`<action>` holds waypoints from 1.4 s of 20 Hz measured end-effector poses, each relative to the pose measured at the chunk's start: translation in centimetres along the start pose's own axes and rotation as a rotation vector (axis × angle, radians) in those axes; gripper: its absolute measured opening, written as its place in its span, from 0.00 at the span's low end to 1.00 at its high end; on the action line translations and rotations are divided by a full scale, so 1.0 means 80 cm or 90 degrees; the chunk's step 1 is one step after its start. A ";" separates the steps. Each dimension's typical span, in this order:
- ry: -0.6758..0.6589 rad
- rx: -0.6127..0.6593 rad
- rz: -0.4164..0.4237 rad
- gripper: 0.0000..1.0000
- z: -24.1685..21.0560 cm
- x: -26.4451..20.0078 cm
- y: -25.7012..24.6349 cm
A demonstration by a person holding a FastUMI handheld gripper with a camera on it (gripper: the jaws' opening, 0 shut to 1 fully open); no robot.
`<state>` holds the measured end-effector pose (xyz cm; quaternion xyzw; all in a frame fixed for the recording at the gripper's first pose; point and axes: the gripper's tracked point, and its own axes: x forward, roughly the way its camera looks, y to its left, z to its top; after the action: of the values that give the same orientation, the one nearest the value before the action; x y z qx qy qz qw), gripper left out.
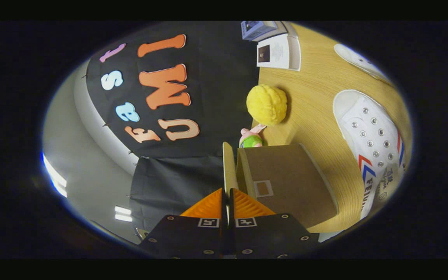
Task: Open the storage box then place both shoes into the box .Put the left shoe in first, then the right shoe, with the right side of both shoes facing outward in a uniform manner.
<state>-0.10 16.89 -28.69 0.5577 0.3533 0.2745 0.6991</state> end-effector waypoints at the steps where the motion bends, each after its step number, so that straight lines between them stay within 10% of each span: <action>1: 0.002 -0.009 0.008 0.01 -0.001 0.001 0.012; 28: 0.093 -0.250 0.014 0.01 -0.153 0.142 0.189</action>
<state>-2.91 36.32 -17.64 0.3931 0.3367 0.3853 0.7640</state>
